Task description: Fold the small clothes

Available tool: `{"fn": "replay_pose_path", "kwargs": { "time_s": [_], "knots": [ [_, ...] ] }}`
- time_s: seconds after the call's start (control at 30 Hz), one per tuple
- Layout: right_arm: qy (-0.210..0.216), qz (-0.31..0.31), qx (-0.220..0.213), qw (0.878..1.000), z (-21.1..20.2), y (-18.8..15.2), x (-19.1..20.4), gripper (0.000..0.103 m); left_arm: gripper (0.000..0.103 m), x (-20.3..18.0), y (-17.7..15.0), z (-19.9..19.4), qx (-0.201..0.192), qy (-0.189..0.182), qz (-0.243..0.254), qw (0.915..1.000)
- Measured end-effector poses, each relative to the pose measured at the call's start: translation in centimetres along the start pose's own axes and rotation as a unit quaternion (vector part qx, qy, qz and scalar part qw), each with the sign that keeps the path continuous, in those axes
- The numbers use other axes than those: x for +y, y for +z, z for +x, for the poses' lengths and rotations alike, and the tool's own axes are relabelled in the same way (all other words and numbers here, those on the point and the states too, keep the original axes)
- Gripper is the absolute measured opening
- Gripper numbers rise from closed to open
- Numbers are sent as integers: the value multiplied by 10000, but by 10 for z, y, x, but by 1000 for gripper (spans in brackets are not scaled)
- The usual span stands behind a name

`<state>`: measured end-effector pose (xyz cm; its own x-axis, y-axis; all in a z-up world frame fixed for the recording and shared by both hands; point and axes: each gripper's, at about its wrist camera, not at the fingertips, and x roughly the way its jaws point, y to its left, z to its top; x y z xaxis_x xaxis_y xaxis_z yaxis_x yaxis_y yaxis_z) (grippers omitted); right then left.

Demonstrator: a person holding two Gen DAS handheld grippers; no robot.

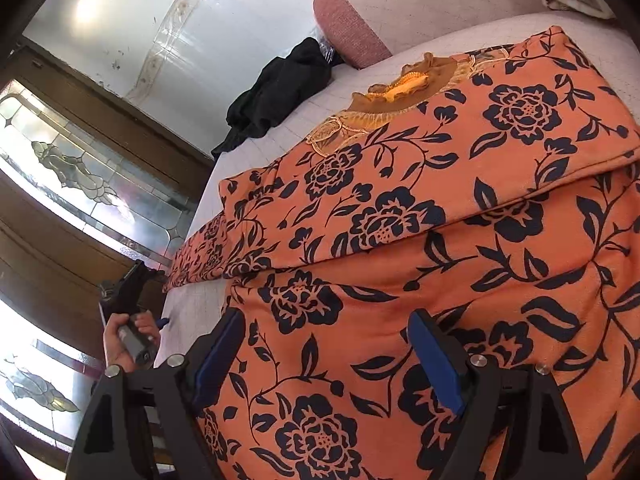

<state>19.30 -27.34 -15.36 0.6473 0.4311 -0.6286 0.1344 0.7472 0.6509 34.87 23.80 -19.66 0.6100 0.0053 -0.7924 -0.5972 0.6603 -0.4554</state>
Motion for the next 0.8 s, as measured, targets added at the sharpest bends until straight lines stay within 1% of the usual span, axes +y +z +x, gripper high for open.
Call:
{"fn": "replay_pose_path", "kwargs": {
  "time_s": [0.07, 0.1, 0.2, 0.23, 0.27, 0.3, 0.33, 0.37, 0.4, 0.47, 0.53, 0.6, 0.67, 0.7, 0.73, 0.8],
  "knots": [
    [68, 110, 39, 9999, 0, 1, -3, 85, 89, -5, 10, 8, -74, -40, 107, 9999],
    [104, 169, 62, 9998, 1, 2, -4, 85, 86, -6, 14, 13, -111, -15, 140, 9998],
    [161, 260, 64, 9995, 1, 4, -6, 85, 71, -13, 21, 22, -342, 11, 254, 9991],
    [156, 237, 73, 9996, 2, 5, -6, 85, 62, -14, 22, 25, -398, 60, 320, 9987],
    [129, 186, 77, 9997, 3, 5, -5, 85, 46, -16, 23, 27, -475, 142, 366, 9981],
    [98, 136, 70, 9998, 4, 5, -3, 85, 34, -17, 22, 28, -551, 180, 382, 9976],
    [76, 78, 59, 9999, 4, 6, -2, 85, 6, -16, 22, 30, -527, 68, 347, 9980],
    [75, 58, 52, 9999, 4, 6, -2, 85, 7, -14, 22, 33, -444, -123, 261, 9986],
    [88, 77, 44, 9999, 5, 7, -2, 85, 7, -13, 21, 31, -516, -194, 183, 9983],
    [116, 140, -14, 9998, 2, 10, -4, 85, 6, -22, 18, 19, -664, -205, 401, 9968],
    [81, 151, -156, 9997, -4, 12, -5, 85, 6, -41, 12, 3, -806, -365, 715, 9935],
    [57, 154, -337, 9993, -14, 16, -4, 85, 6, -75, -3, -26, -988, -678, 1249, 9849],
    [51, 172, -534, 9984, -26, 21, -5, 85, 6, -116, -30, -57, -1170, -929, 1930, 9698],
    [41, 185, -653, 9977, -33, 24, -6, 85, 6, -135, -46, -71, -1206, -1070, 2257, 9608],
    [16, 201, -792, 9967, -41, 28, -8, 85, 6, -153, -65, -85, -1224, -1233, 2605, 9497],
    [-75, 239, -1069, 9940, -56, 35, -12, 85, 6, -195, -123, -118, -1208, -1643, 3551, 9123]
  ]
}}
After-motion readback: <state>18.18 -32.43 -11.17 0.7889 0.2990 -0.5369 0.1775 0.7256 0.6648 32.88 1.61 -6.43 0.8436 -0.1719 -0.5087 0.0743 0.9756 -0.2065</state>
